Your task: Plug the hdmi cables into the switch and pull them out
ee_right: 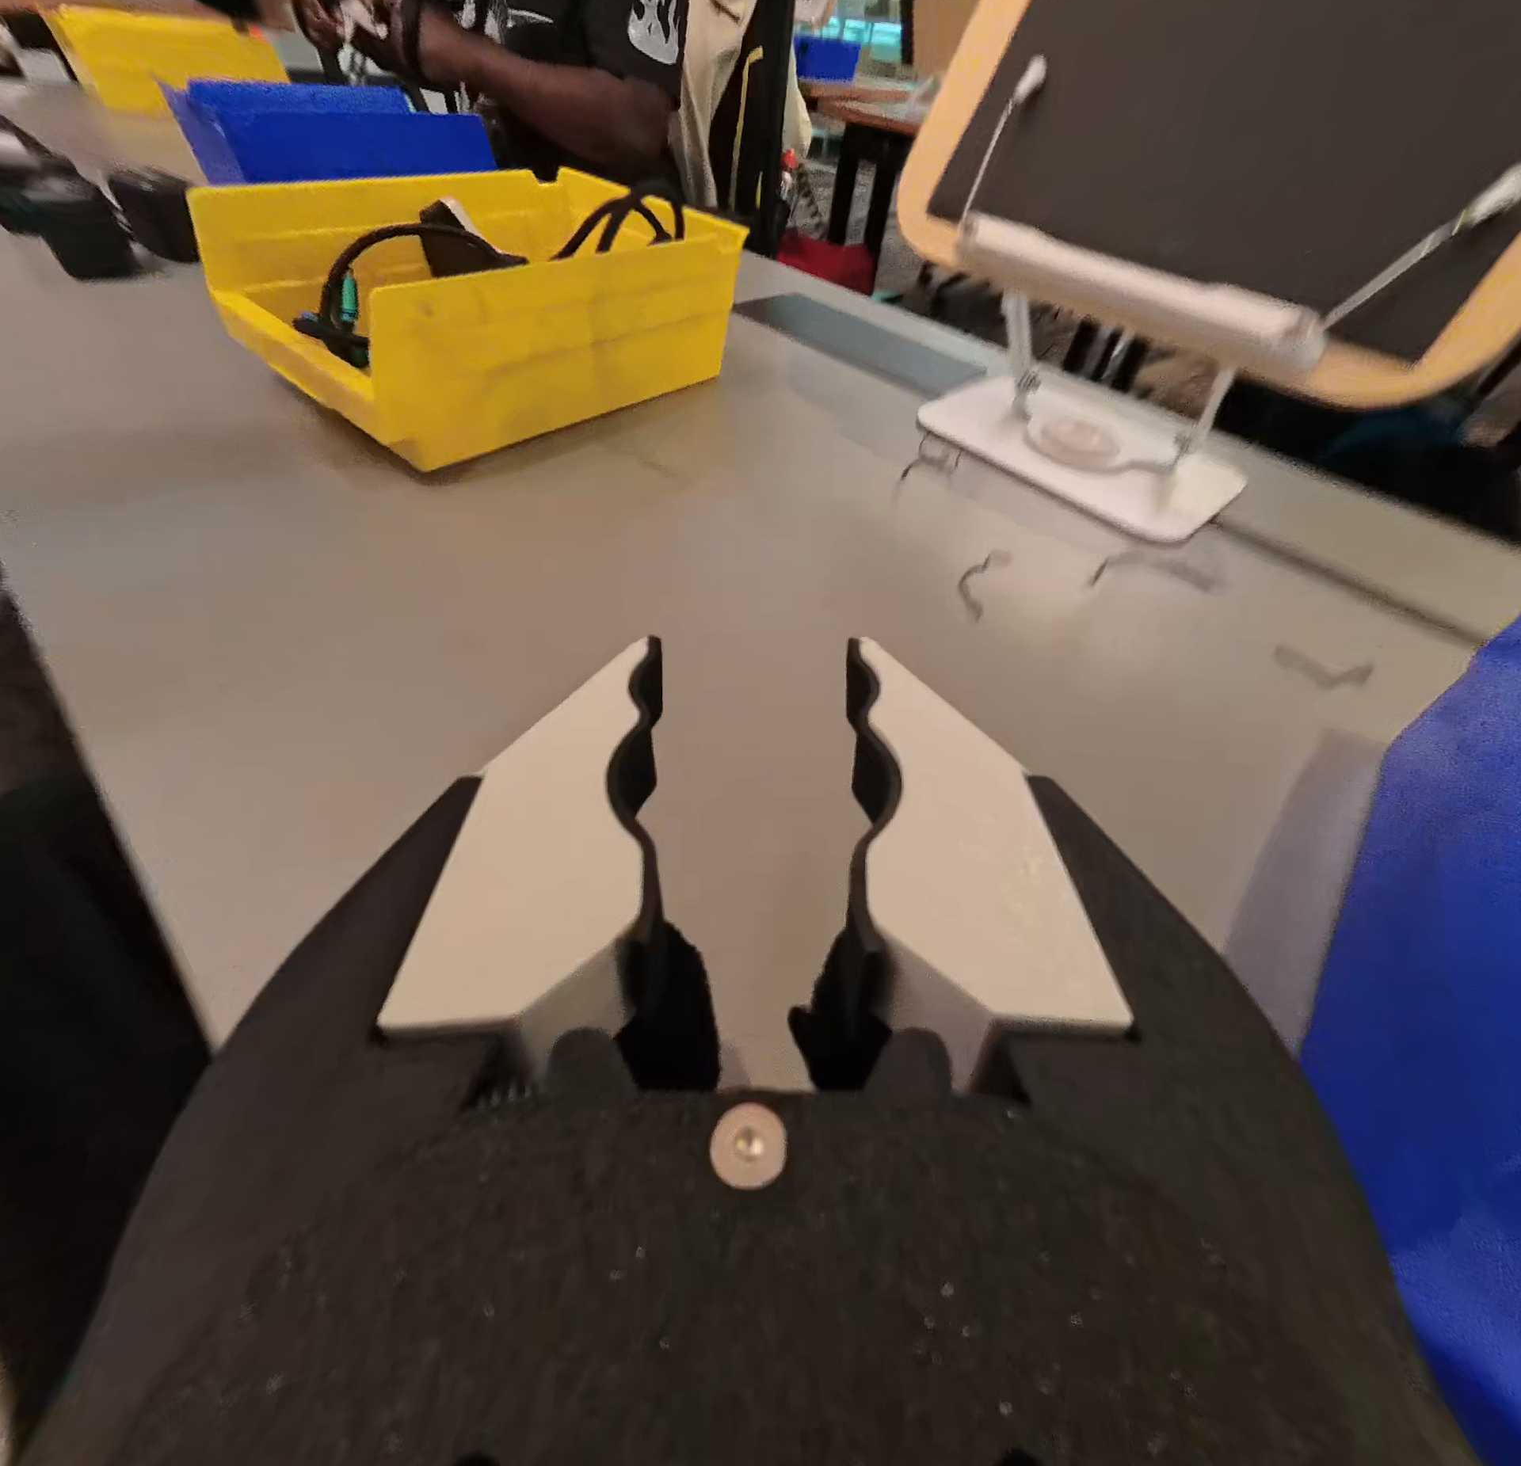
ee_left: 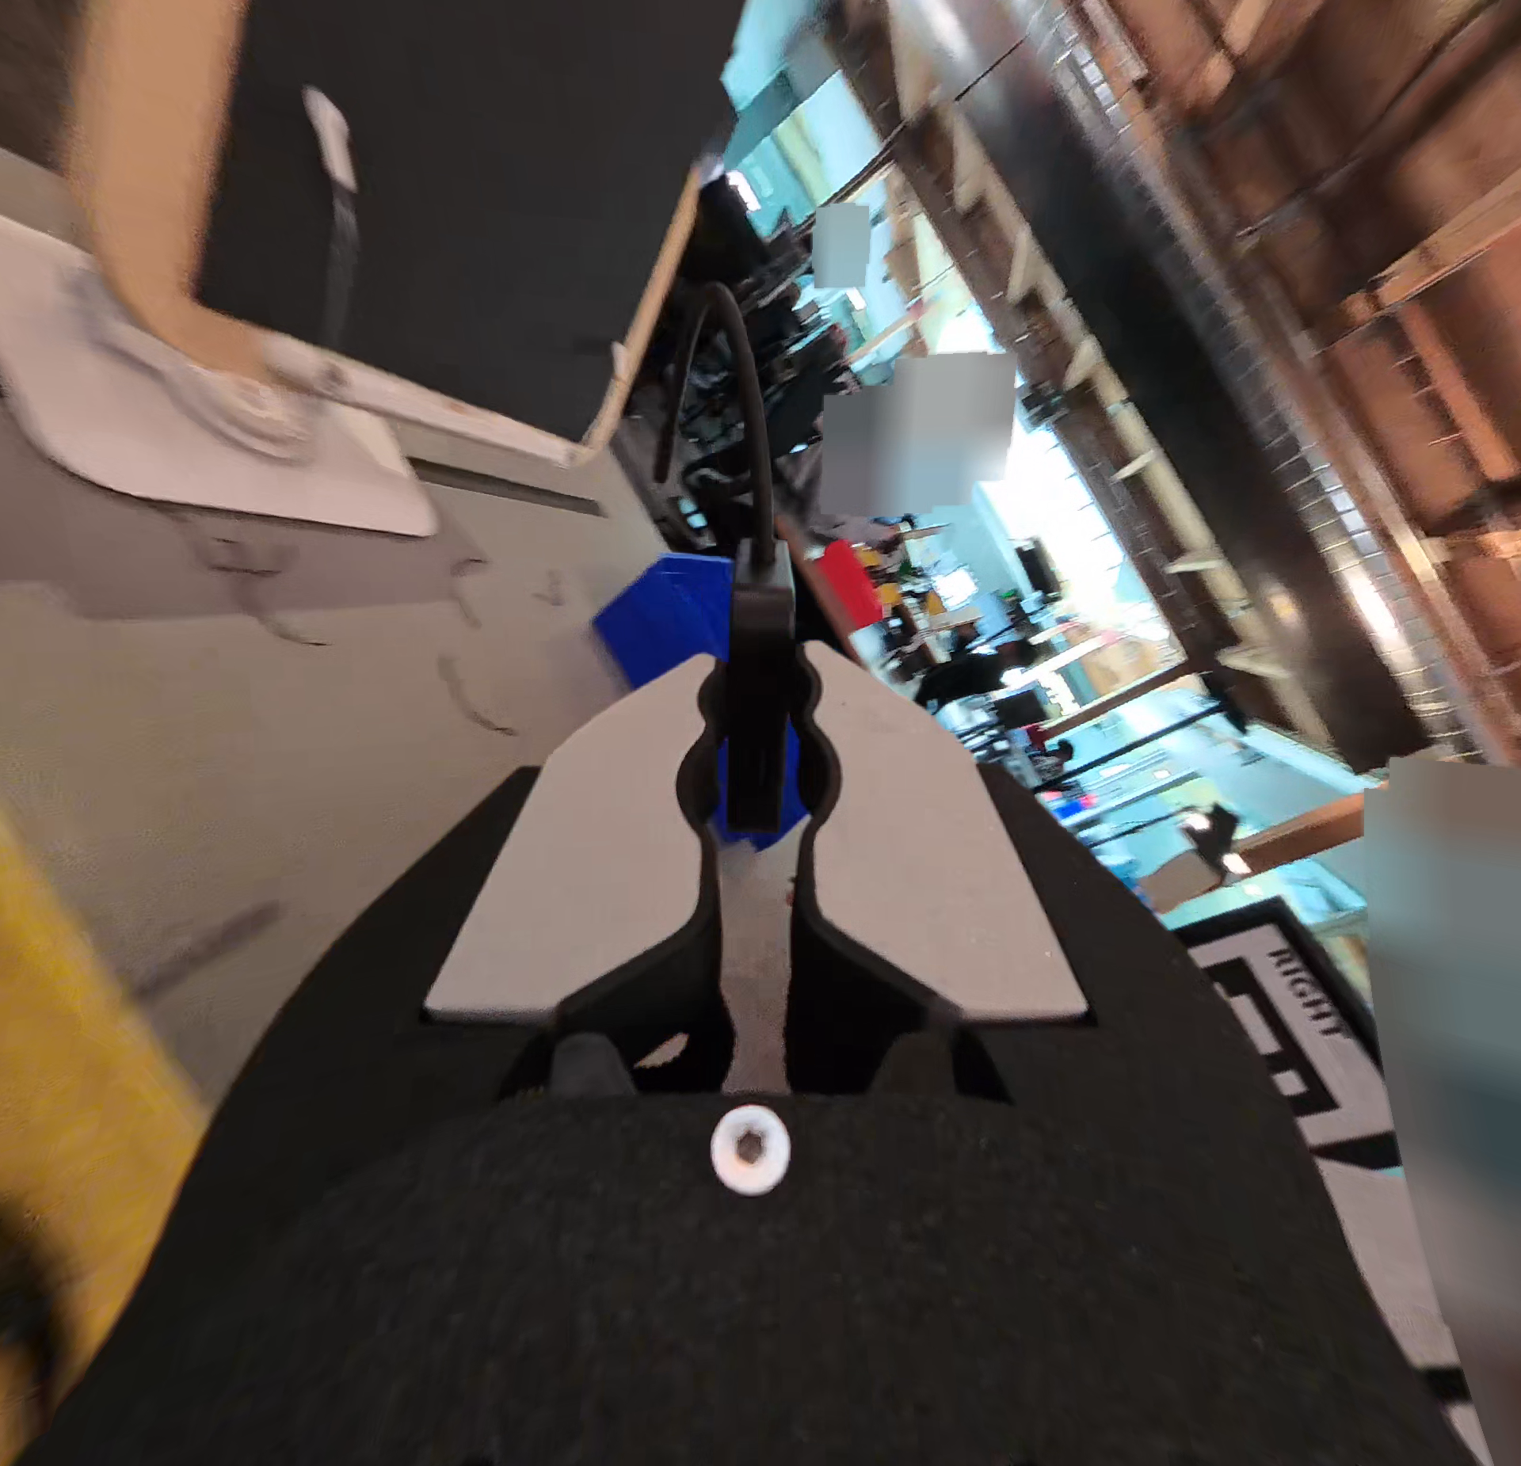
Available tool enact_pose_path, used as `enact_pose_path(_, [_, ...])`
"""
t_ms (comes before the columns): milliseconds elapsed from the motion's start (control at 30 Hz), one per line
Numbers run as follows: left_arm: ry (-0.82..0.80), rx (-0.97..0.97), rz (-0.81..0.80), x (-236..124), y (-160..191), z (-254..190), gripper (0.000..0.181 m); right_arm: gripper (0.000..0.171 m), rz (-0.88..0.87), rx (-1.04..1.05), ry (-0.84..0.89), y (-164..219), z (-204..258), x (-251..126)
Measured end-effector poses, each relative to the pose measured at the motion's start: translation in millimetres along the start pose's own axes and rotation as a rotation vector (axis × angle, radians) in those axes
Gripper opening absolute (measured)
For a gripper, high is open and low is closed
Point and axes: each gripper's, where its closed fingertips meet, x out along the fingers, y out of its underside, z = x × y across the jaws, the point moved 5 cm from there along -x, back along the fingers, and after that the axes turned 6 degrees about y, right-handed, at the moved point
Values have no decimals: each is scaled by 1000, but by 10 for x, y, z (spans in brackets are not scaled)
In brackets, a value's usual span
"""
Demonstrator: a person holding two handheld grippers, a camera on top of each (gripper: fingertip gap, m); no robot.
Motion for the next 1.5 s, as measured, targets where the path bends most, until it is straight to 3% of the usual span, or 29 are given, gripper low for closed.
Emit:
enact_pose_path(133, [186, -186, -14, 711, 630, 6, 12, 44, -52, -269, 121, -344, -42, 338])
enact_pose_path(267, [249, -308, 137, 1138, 1128, 61, 13, 43, -164, -618, 251, -597, -76, 535])
enact_pose_path(433, [183, -301, 301, 1147, 1300, 156, 13, 42, -239, -942, 235, -602, -8, 508])
enact_pose_path(667, [245, -435, 313, 1152, 1509, 130, 13, 41, -300, -1170, 307, -526, 79, 668])
enact_pose_path(800, [272, -463, 376, 1155, 1669, 163, 12, 17, -382, -1294, 426, -539, 108, 707])
enact_pose_path(900, [231, -317, 373, 1135, 1684, 183, 17, 13, -323, -1247, 356, -463, 135, 701])
enact_pose_path(1067, [41, 68, 274, 1092, 1612, 284, 55, 13, -146, -970, 204, -310, 95, 733])
enact_pose_path(1167, [8, 311, 407, 1128, 1810, 247, 91, 13, -112, -873, 174, -266, 55, 723])
enact_pose_path(1200, [-1, 386, 442, 1135, 1874, 225, 94, 13, -105, -846, 149, -249, 63, 714])
enact_pose_path(1267, [1, 470, 461, 1171, 1975, 192, 93, 13, -110, -815, 117, -240, 95, 681])
enact_pose_path(1367, [92, 443, 461, 1239, 2083, 142, 80, 13, -141, -784, 78, -290, 181, 629])
enact_pose_path(1400, [137, 412, 437, 1245, 2087, 114, 72, 13, -138, -778, 79, -303, 184, 621])
enact_pose_path(1500, [273, 215, 383, 1238, 2089, 76, 72, 13, -211, -693, 3, -374, 209, 528])
